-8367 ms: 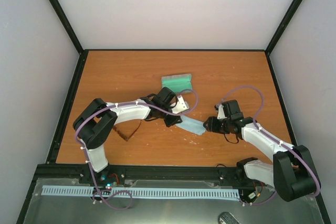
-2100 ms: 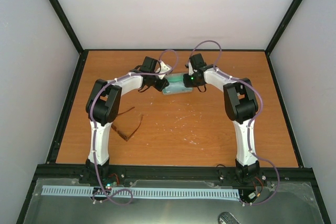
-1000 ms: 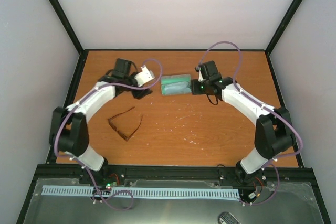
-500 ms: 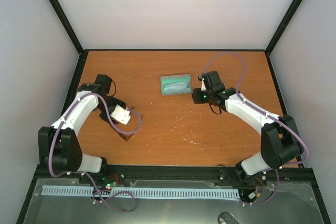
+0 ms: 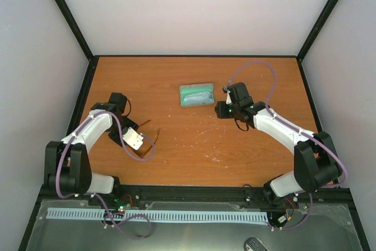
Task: Organize the sunglasses
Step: Pick up the sunglasses from the center of the board.
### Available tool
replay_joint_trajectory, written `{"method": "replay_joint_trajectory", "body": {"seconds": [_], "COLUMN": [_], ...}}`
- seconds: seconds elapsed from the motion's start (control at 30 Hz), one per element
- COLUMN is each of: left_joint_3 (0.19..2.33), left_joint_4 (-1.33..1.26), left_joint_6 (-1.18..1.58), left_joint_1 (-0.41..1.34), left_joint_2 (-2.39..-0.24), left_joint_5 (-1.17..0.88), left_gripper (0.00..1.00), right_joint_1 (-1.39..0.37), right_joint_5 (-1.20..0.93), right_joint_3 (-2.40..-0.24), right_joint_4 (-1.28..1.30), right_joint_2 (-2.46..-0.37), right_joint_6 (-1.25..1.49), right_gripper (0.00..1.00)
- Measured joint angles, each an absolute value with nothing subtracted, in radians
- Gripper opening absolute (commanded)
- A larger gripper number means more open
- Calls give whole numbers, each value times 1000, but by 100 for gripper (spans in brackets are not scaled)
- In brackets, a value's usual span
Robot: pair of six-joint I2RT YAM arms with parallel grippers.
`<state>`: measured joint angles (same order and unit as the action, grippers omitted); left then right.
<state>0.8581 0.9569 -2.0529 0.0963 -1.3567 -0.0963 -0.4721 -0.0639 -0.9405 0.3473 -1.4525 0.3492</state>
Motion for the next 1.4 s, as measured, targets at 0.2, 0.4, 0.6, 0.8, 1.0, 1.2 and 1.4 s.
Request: {"method": "replay_joint_trajectory", "body": {"seconds": [0.2, 0.4, 0.6, 0.8, 1.0, 1.2, 1.4], "left_joint_3": [857, 850, 821, 791, 767, 755, 751], "left_joint_4": [903, 868, 827, 780, 746, 715, 664], "left_joint_6": [-2058, -2061, -2061, -2066, -2060, -2045, -2030], "left_joint_1": [96, 96, 93, 91, 91, 91, 91], "left_joint_2": [-1415, -1445, -1467, -1484, -1484, -1484, -1445], "left_joint_5": [-56, -20, 24, 64, 87, 90, 23], "left_gripper": [60, 57, 48, 28, 13, 3, 1], "right_joint_1": [-472, -472, -472, -472, -472, -472, -472], "right_joint_5": [-64, -64, -65, -65, -68, -73, -94], "right_joint_3": [-941, -939, -939, -927, -926, -926, -926], "right_joint_4": [347, 347, 347, 351, 350, 350, 347], "right_joint_2": [-1451, -1451, -1451, -1450, -1449, -1449, -1449], "right_joint_6": [357, 361, 362, 364, 364, 364, 365], "right_gripper": [50, 50, 49, 48, 47, 47, 46]}}
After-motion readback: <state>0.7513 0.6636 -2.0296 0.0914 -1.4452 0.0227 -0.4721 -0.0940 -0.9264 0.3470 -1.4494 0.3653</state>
